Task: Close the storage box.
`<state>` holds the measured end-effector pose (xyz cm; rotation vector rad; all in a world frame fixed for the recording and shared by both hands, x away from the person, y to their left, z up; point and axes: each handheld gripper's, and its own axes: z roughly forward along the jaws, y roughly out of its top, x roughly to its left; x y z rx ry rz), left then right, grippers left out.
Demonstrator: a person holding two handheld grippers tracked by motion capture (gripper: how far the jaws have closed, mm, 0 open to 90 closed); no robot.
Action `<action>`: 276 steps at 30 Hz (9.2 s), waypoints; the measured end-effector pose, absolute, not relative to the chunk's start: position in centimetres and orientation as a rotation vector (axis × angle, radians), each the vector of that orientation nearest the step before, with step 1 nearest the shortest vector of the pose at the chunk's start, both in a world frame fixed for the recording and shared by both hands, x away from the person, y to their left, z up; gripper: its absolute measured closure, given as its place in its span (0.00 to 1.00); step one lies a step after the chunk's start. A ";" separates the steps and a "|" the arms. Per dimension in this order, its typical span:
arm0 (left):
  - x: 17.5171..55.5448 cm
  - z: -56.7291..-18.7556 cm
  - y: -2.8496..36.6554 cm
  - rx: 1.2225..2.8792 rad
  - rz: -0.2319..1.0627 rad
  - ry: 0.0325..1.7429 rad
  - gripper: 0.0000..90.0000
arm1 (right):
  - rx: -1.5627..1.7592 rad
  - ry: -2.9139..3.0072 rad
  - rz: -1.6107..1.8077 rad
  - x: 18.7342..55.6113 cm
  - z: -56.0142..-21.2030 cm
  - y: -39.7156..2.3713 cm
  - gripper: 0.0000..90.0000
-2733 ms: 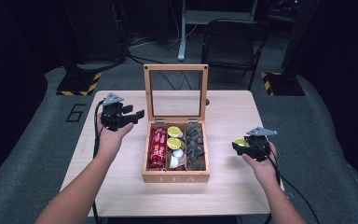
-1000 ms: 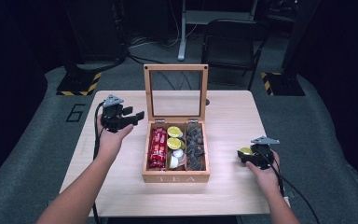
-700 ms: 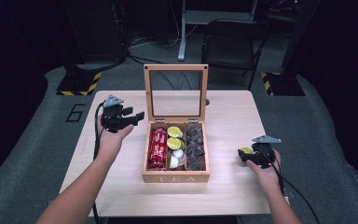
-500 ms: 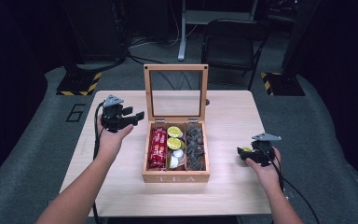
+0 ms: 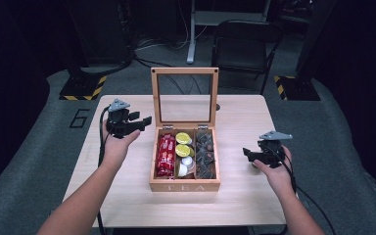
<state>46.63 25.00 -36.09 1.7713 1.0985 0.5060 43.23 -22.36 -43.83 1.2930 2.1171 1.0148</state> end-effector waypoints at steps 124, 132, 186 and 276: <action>48.1 -35.7 25.1 1.819 0.446 1.070 0.41 | 1.258 2.167 1.087 57.4 -37.8 -11.5 0.39; 48.0 -35.6 25.2 1.817 0.447 1.070 0.41 | 1.216 2.185 1.103 57.6 -38.0 -10.9 0.39; 47.7 -36.5 26.7 1.807 0.457 1.118 0.42 | 1.287 2.149 1.012 58.2 -38.1 -9.8 0.68; 48.0 -30.6 22.3 1.836 0.654 0.980 0.71 | 1.158 2.057 1.144 51.0 -39.3 -10.7 0.61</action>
